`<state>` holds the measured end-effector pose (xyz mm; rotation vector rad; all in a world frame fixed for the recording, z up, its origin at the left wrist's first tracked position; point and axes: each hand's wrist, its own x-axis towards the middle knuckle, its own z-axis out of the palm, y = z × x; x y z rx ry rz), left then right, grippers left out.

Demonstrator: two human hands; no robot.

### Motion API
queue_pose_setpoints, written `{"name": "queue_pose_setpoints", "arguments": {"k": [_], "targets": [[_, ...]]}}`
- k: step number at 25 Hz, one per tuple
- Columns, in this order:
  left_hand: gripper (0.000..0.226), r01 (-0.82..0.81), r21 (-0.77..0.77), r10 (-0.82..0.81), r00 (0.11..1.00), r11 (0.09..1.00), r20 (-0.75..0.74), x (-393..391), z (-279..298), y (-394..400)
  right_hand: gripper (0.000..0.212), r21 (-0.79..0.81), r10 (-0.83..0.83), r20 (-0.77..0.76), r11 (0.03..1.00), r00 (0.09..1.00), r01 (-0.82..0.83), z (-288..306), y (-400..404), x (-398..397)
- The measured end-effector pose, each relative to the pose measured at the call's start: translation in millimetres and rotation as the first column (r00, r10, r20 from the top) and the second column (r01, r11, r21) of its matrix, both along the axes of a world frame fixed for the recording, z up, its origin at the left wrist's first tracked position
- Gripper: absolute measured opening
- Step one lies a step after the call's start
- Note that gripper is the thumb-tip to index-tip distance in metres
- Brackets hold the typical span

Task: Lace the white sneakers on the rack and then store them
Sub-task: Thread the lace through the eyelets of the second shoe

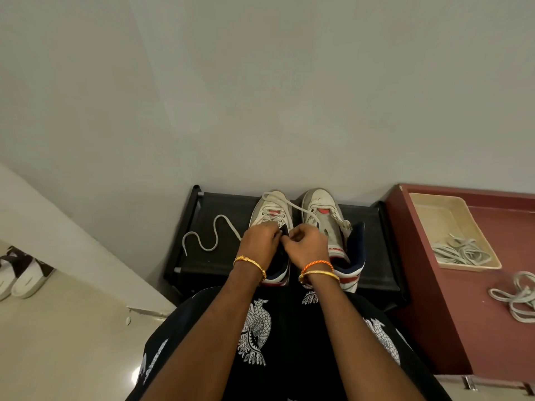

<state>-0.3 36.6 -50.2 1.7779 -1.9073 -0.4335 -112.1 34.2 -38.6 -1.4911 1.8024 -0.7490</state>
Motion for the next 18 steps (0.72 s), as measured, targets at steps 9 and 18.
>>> {"name": "queue_pose_setpoints", "arguments": {"k": [9,18], "targets": [[0.001,-0.390,0.323,0.501,0.557,0.862,-0.663,-3,-1,-9,0.018,0.114,-0.088,0.119,0.991,0.989,0.075,-2,-1,-1],[0.031,0.004,-0.052,0.002,0.994,0.999,0.110,0,-5,12,0.009,0.102,0.007,0.084,0.995,0.996,-0.016,-1,-3,-8]]}}
